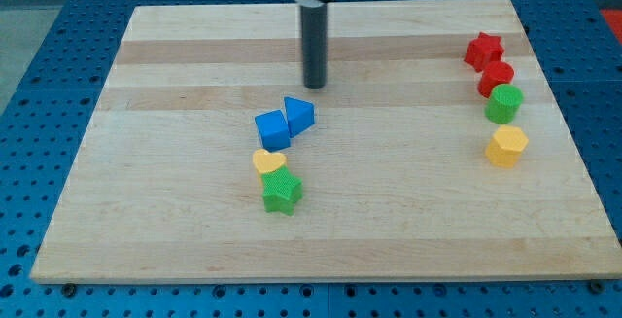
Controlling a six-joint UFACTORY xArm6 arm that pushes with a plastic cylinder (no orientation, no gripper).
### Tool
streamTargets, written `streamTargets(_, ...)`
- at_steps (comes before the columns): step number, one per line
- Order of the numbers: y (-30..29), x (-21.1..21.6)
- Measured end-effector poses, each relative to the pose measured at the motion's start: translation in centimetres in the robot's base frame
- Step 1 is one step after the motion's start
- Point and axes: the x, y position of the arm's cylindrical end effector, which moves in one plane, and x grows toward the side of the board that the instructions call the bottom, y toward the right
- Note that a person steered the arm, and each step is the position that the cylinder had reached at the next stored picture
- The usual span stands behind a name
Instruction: Move the blue triangle to the bottom left of the yellow hexagon
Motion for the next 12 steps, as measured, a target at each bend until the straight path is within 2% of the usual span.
streamTargets(1, -5.2, 1.9)
streamTargets(4, -5.7, 2.2)
streamTargets(5, -3.2, 5.3)
streamTargets(6, -2.7, 6.4)
streamTargets(8, 6.2, 8.4)
streamTargets(11, 5.5, 8.4)
streamTargets(12, 4.0, 6.0)
